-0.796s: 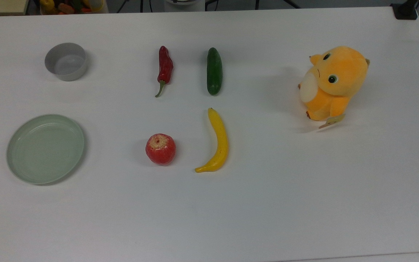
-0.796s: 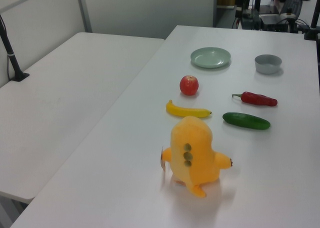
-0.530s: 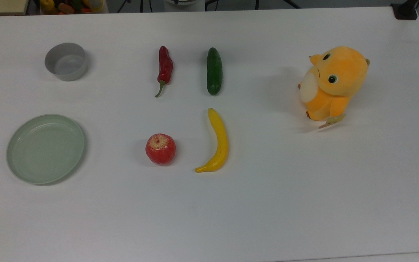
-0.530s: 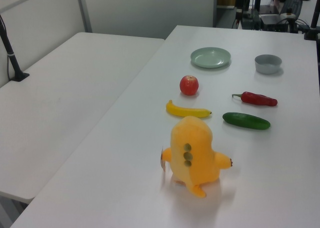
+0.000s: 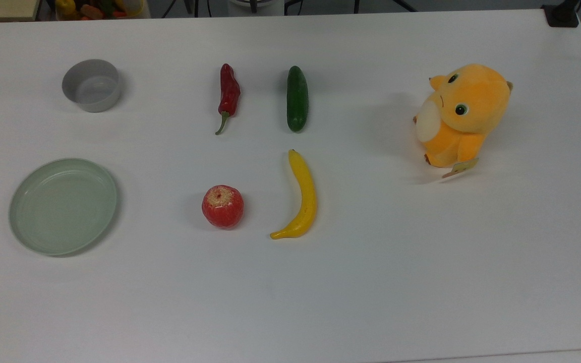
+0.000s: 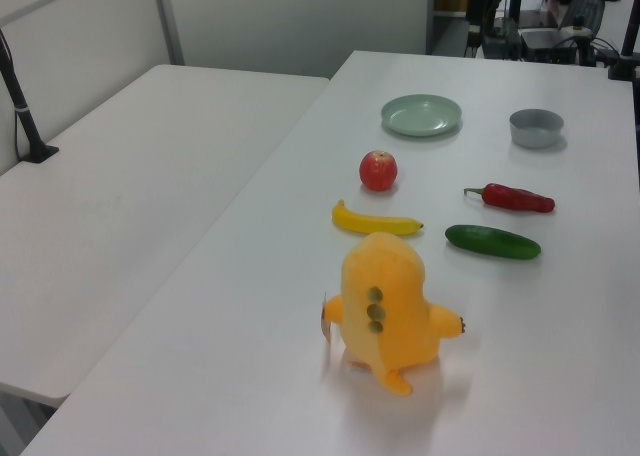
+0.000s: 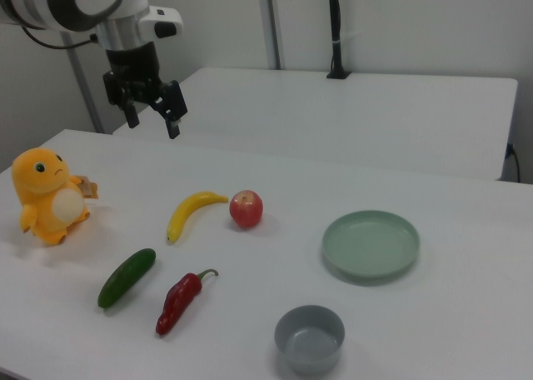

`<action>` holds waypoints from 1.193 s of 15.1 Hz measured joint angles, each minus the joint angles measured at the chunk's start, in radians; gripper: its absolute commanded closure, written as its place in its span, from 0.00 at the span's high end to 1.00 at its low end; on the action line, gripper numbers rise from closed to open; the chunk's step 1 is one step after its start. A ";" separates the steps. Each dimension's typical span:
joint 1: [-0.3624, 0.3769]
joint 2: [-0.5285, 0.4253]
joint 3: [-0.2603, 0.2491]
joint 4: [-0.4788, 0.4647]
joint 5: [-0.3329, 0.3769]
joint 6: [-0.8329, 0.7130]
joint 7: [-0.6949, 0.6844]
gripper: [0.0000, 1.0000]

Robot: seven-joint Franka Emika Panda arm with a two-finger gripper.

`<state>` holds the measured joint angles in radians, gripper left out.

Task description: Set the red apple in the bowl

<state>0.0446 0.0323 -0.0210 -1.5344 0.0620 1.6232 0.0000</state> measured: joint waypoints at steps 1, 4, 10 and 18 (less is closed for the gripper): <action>0.001 0.013 0.000 0.004 0.001 0.021 0.000 1.00; 0.002 0.083 0.001 0.045 0.001 0.081 0.000 1.00; 0.001 0.319 0.001 0.172 -0.002 0.306 -0.019 1.00; -0.003 0.458 -0.002 0.177 -0.040 0.424 -0.055 1.00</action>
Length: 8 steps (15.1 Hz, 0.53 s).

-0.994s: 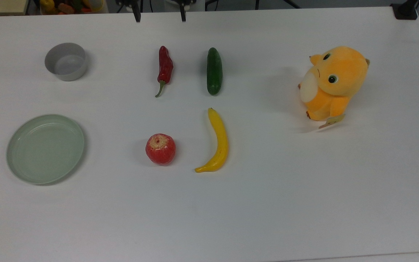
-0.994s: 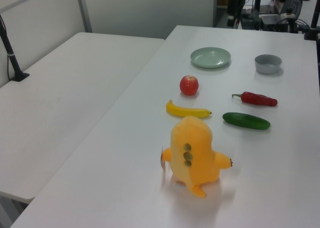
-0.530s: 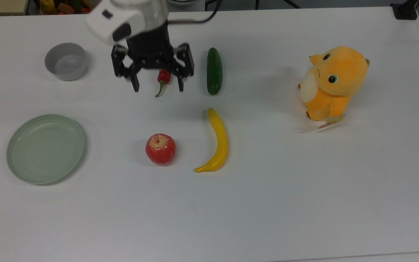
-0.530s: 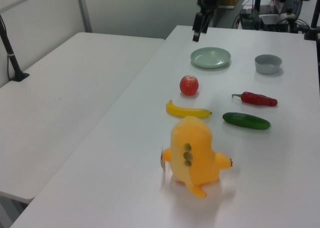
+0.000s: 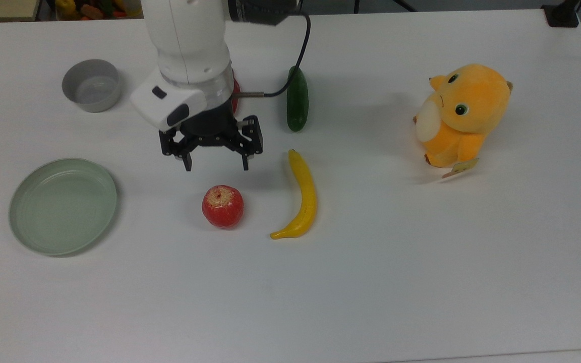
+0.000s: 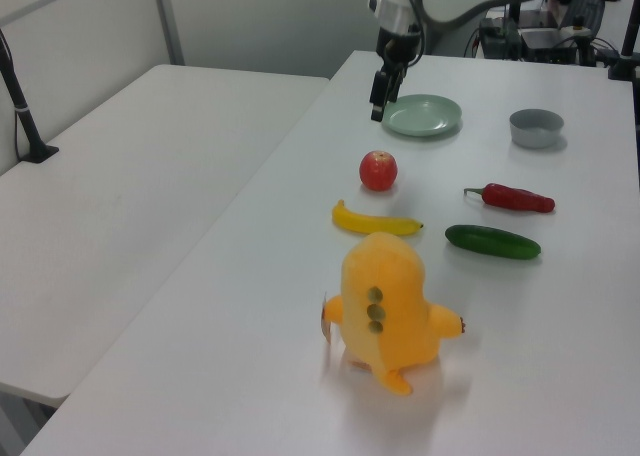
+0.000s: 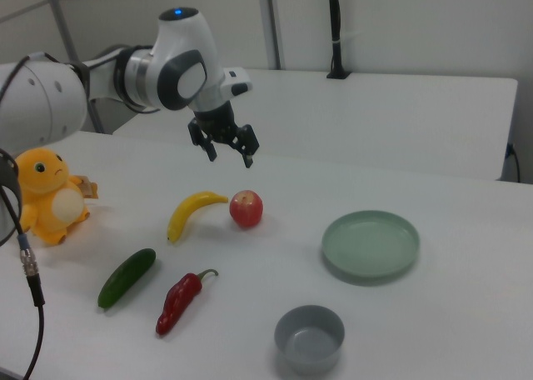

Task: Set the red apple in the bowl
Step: 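Move the open gripper over the red apple and lower it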

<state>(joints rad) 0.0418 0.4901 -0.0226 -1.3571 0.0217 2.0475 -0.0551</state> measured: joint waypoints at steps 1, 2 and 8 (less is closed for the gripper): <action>0.000 0.015 0.000 0.000 -0.008 0.017 0.000 1.00; 0.000 0.029 0.000 0.000 -0.016 0.030 -0.001 1.00; 0.000 0.111 0.000 -0.002 -0.067 0.099 -0.001 1.00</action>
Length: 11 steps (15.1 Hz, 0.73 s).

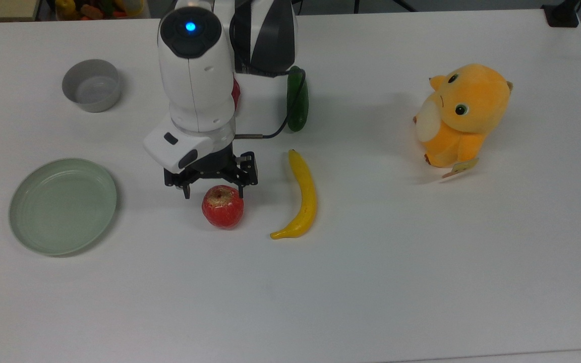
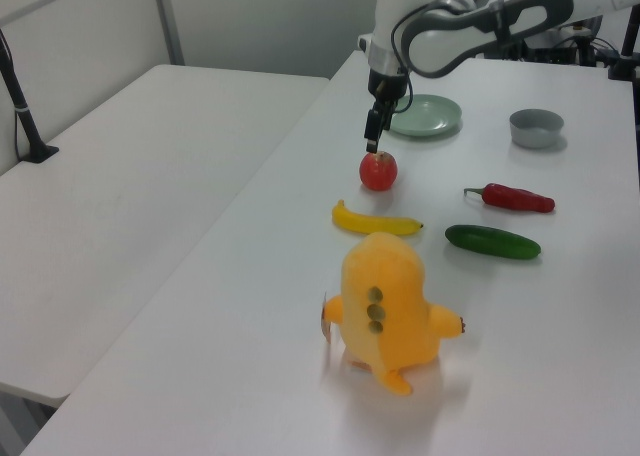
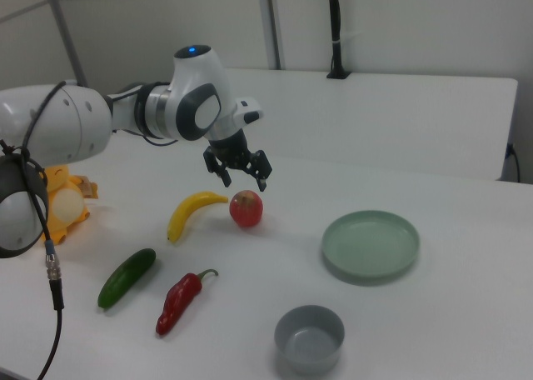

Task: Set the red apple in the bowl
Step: 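Move the open gripper over the red apple and lower it, then close the gripper around the red apple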

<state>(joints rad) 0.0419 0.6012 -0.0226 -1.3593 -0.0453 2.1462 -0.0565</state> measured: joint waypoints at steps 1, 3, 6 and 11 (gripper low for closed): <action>0.000 0.013 0.000 0.000 -0.003 0.005 -0.001 1.00; 0.000 0.027 0.000 0.000 -0.020 0.005 -0.001 1.00; 0.001 0.049 0.005 -0.002 -0.067 0.005 -0.002 1.00; 0.002 0.073 0.021 -0.008 -0.111 0.024 -0.002 0.78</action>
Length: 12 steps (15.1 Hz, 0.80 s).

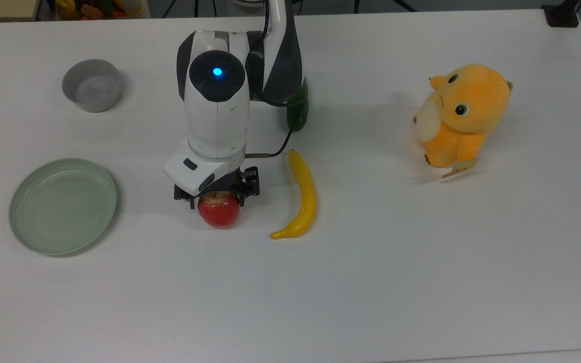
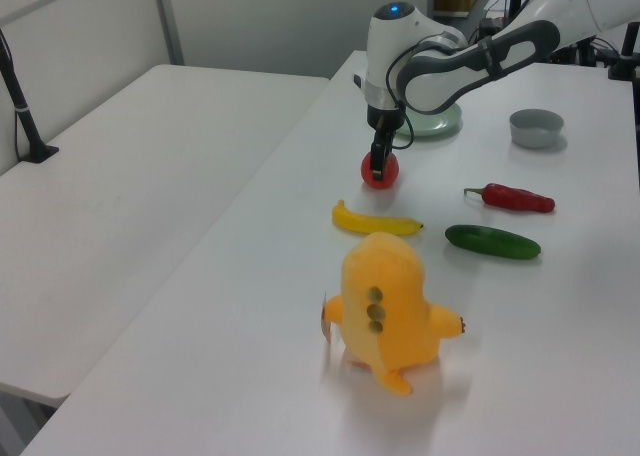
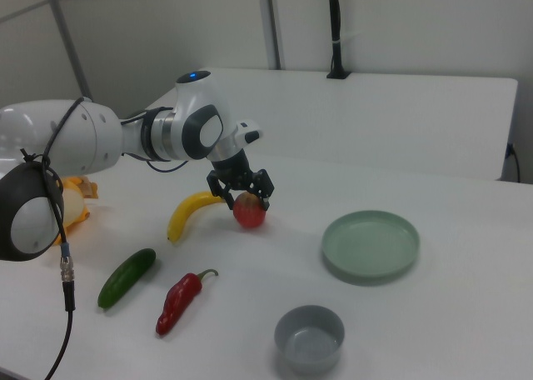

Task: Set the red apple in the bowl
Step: 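Close the gripper around the red apple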

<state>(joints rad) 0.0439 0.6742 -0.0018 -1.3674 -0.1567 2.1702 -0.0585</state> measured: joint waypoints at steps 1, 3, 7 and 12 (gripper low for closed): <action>0.000 0.002 0.000 -0.003 0.000 0.021 0.000 0.61; 0.000 0.003 0.000 -0.010 0.000 0.045 0.000 0.35; 0.000 0.002 0.001 -0.010 -0.002 0.045 -0.003 0.26; 0.000 -0.011 0.002 -0.010 -0.003 0.045 -0.008 0.27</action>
<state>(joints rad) 0.0440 0.6633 -0.0001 -1.3770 -0.1601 2.2153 -0.0667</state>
